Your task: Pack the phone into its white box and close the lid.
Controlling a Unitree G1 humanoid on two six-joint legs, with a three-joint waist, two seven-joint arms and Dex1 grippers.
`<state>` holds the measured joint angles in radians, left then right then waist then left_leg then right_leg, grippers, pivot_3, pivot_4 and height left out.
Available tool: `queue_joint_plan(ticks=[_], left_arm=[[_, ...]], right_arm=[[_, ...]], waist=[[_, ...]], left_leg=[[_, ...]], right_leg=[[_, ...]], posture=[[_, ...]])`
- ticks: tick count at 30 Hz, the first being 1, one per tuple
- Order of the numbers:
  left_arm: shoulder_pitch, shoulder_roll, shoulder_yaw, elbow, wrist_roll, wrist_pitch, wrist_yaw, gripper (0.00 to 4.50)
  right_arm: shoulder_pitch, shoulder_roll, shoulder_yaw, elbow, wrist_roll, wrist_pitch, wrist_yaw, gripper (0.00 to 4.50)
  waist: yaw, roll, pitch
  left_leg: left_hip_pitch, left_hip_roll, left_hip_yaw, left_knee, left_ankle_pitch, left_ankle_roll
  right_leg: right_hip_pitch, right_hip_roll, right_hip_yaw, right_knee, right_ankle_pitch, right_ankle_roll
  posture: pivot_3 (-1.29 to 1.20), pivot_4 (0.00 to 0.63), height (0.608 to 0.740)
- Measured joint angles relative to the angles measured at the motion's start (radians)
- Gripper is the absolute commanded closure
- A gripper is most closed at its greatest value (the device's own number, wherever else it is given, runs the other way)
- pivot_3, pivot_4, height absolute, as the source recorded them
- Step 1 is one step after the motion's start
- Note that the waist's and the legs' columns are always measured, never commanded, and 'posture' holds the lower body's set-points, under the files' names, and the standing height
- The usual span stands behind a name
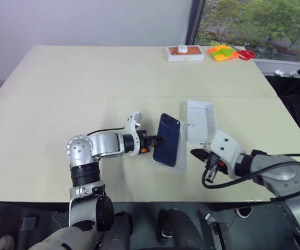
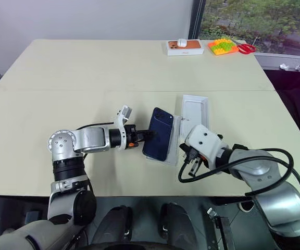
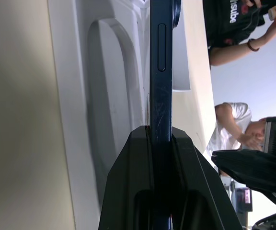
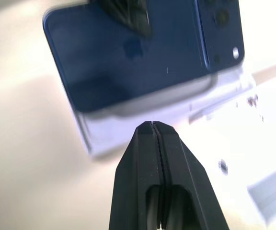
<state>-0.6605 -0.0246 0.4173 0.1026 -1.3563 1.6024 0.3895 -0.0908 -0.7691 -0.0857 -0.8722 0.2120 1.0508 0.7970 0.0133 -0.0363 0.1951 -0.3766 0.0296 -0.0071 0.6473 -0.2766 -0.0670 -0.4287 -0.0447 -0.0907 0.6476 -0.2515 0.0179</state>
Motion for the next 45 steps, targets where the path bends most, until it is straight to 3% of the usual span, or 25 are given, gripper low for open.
queue_joint_plan(ticks=[21, 28, 29, 33, 37, 45], left_arm=[[0.011, -0.045, -0.027, 0.104, -0.083, -0.093, 0.102, 4.48], [0.01, -0.011, -0.074, 0.122, -0.134, -0.095, 0.094, 1.24], [0.006, -0.003, -0.084, 0.12, -0.146, -0.09, 0.089, 1.24], [-0.002, 0.078, -0.121, 0.122, -0.18, -0.077, 0.066, 1.24], [-0.019, 0.22, -0.155, 0.121, -0.228, -0.041, 0.006, 1.24], [-0.014, 0.499, -0.293, -0.02, -0.208, 0.003, -0.237, 1.24]], right_arm=[[0.038, -0.043, -0.022, 0.0, 0.057, -0.054, -0.082, 4.5], [0.038, -0.055, -0.018, 0.0, 0.068, -0.055, -0.098, 4.5], [0.038, -0.056, -0.018, 0.0, 0.069, -0.055, -0.1, 4.5], [0.038, -0.057, -0.017, 0.0, 0.077, -0.057, -0.104, 4.5], [0.035, -0.059, -0.007, 0.002, 0.079, -0.064, -0.107, 4.5], [0.007, -0.073, 0.016, 0.031, 0.086, -0.097, -0.109, 4.5]], waist=[[0.002, -0.001, 0.0], [0.002, -0.001, 0.0], [0.002, -0.001, 0.0], [-0.003, -0.001, 0.0], [0.0, -0.001, 0.0], [0.0, 0.0, 0.001]], left_leg=[[0.0, 0.0, -0.001, 0.0, 0.0, 0.0], [0.001, 0.0, -0.001, 0.0, 0.0, 0.0], [0.001, 0.0, -0.001, 0.0, 0.0, 0.0], [0.002, 0.001, -0.001, 0.0, 0.0, 0.0], [0.003, 0.001, -0.001, 0.0, 0.0, -0.001], [0.002, 0.0, -0.001, 0.0, 0.001, -0.001]], right_leg=[[0.001, 0.0, -0.001, 0.0, 0.0, 0.0], [0.001, 0.0, -0.001, 0.0, 0.0, 0.0], [0.002, 0.0, -0.001, 0.0, 0.0, 0.0], [0.002, 0.001, -0.001, 0.001, 0.0, 0.0], [0.002, 0.002, -0.001, 0.002, 0.0, -0.001], [0.002, 0.0, 0.0, 0.001, 0.0, -0.001]], posture=[[0.0, 0.15, 0.74], [0.0, 0.15, 0.74], [0.0, 0.15, 0.74], [0.0, 0.15, 0.74], [0.0, 0.15, 0.74], [0.0, 0.15, 0.74]])
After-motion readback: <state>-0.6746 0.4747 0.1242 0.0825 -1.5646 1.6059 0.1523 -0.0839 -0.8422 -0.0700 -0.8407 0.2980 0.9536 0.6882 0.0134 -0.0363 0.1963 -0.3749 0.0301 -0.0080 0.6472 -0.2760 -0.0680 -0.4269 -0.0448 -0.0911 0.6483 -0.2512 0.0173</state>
